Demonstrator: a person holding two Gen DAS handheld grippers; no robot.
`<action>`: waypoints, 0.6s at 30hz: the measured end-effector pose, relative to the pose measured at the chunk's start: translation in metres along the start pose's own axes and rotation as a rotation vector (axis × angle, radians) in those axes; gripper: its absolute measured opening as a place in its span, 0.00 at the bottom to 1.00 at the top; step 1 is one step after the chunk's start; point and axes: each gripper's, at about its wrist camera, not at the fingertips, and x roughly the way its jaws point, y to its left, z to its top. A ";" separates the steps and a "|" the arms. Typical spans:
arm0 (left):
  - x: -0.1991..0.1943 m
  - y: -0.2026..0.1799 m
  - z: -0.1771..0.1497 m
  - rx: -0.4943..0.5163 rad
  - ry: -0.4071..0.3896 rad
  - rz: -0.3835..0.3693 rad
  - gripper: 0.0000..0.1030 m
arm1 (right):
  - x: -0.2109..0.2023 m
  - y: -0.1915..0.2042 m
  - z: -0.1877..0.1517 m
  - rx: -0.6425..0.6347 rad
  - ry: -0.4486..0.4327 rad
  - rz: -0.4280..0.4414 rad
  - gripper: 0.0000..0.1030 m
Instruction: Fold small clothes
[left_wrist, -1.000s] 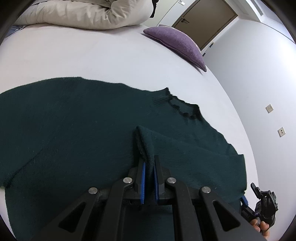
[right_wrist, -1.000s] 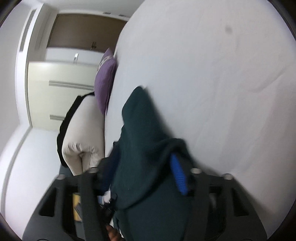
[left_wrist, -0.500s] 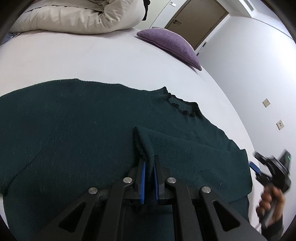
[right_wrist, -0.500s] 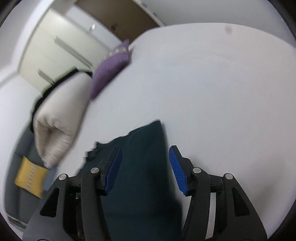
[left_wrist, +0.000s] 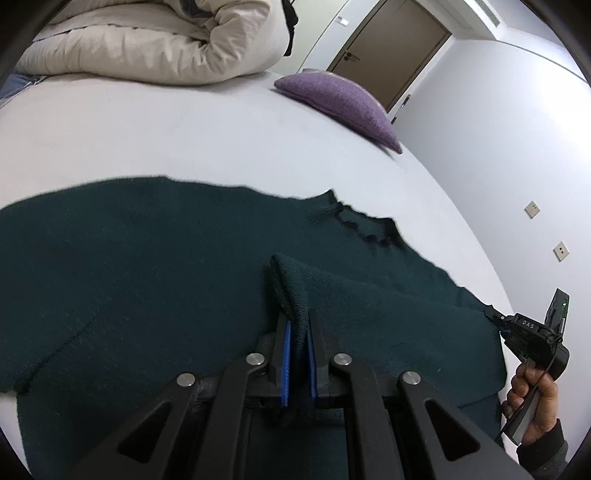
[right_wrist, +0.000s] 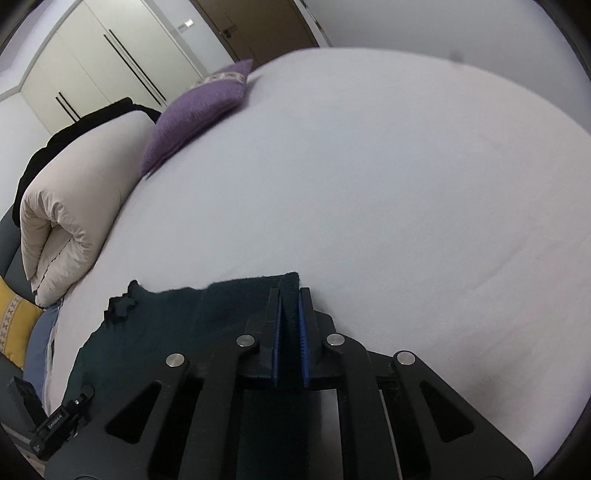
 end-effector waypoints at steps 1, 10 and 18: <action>0.003 0.003 -0.001 -0.008 0.006 -0.004 0.08 | 0.001 0.001 -0.002 -0.005 -0.005 -0.008 0.06; 0.007 0.006 -0.004 0.000 0.007 -0.014 0.12 | 0.018 -0.008 -0.005 -0.004 0.020 -0.025 0.07; 0.007 0.004 -0.008 0.013 -0.010 -0.014 0.13 | -0.036 0.007 -0.014 -0.057 -0.053 -0.031 0.21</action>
